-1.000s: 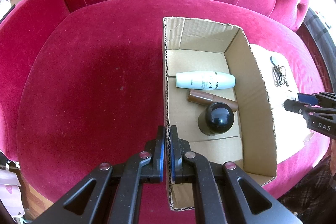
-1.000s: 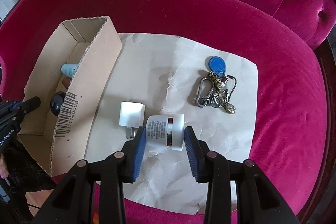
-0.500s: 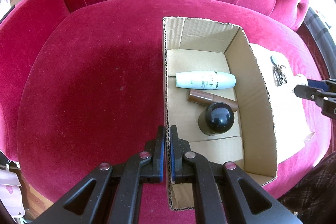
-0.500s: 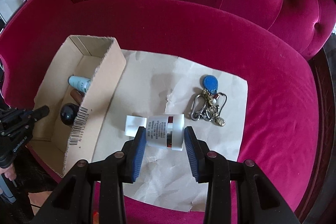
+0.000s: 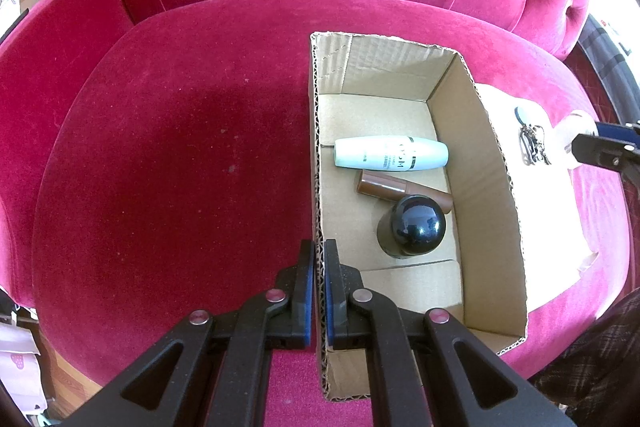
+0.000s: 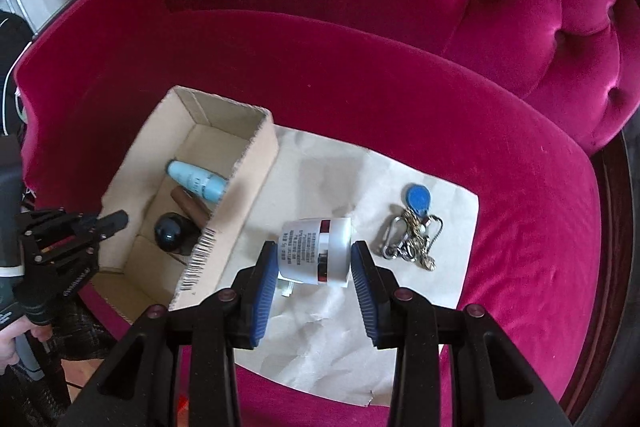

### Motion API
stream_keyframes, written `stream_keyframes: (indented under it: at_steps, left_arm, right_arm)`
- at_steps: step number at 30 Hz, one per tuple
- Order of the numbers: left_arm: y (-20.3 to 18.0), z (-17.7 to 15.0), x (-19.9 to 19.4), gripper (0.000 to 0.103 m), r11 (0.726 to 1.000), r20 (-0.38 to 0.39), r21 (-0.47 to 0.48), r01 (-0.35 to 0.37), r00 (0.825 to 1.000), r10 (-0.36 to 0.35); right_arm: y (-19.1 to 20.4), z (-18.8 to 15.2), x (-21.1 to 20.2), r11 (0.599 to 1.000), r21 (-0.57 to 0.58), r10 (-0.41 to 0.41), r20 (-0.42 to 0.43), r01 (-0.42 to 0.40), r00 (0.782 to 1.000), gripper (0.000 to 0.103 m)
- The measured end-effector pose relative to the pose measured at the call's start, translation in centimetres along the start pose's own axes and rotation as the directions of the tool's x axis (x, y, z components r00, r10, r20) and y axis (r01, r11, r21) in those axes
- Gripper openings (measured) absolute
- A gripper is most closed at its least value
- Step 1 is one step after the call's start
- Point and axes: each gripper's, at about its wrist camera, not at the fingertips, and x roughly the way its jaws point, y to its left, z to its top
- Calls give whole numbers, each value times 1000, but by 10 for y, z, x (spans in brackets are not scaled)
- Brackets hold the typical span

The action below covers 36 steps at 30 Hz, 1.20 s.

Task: Organize rigid objects
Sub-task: 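Carry the white jar with the right tool and release it into the box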

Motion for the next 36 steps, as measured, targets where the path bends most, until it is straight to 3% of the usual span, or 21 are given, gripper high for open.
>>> stream_keyframes:
  at_steps: [18,36]
  left_arm:
    - [0,0,0,4,1000,1,1,0,1000,0]
    - [0,0,0,4,1000,1,-1,2,1000,-2]
  right_arm:
    - [52,25,-17,980,-191,61,24,-55,998,40]
    - [95,33,7,936,-331,115,-29,-118,993,40]
